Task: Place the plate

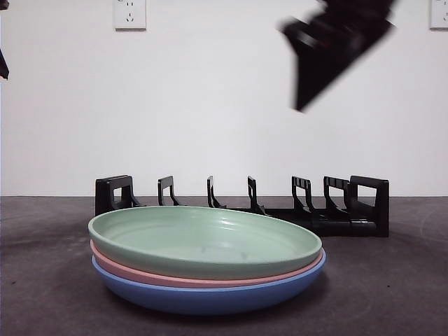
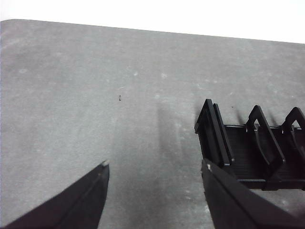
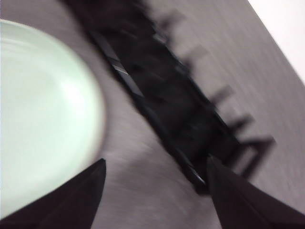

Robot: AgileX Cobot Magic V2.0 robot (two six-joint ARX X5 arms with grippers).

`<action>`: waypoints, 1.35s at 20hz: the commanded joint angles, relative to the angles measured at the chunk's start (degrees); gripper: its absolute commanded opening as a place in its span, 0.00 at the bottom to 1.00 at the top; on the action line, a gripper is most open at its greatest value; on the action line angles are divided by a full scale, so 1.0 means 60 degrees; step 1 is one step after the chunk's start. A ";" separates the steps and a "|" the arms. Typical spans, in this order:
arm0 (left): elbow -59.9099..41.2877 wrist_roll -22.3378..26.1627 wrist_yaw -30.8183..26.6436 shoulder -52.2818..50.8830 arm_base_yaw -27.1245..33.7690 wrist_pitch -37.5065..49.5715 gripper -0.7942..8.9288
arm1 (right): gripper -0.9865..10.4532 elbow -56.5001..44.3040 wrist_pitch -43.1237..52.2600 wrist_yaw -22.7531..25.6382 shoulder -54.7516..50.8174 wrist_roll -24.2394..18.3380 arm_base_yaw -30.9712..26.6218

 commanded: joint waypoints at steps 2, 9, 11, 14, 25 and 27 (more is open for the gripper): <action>0.0109 -0.0051 0.0033 0.0033 -0.0018 0.0106 0.40 | 0.38 0.0164 0.1406 -0.2109 0.0055 0.0335 -0.4102; 0.0109 -0.0044 0.0033 0.0033 -0.0018 0.0182 0.40 | 0.38 0.0164 0.2841 -0.3078 0.0055 0.1752 -0.7464; 0.0109 -0.0036 0.0033 0.0033 -0.0018 0.0182 0.40 | 0.38 0.0164 0.2841 -0.3100 0.0055 0.1876 -0.7464; 0.0109 -0.0007 0.0047 0.0029 -0.0018 0.0149 0.11 | 0.10 0.0164 0.2710 -0.3362 0.0055 0.1843 -0.7428; 0.0109 -0.0007 0.0055 -0.0007 -0.0018 -0.0047 0.09 | 0.10 0.0164 0.2503 -0.4051 0.0047 0.2149 -0.7457; 0.0004 0.0481 -0.0091 -0.0332 0.0025 -0.0149 0.09 | 0.10 0.0164 0.2503 -0.4054 0.0047 0.2149 -0.7457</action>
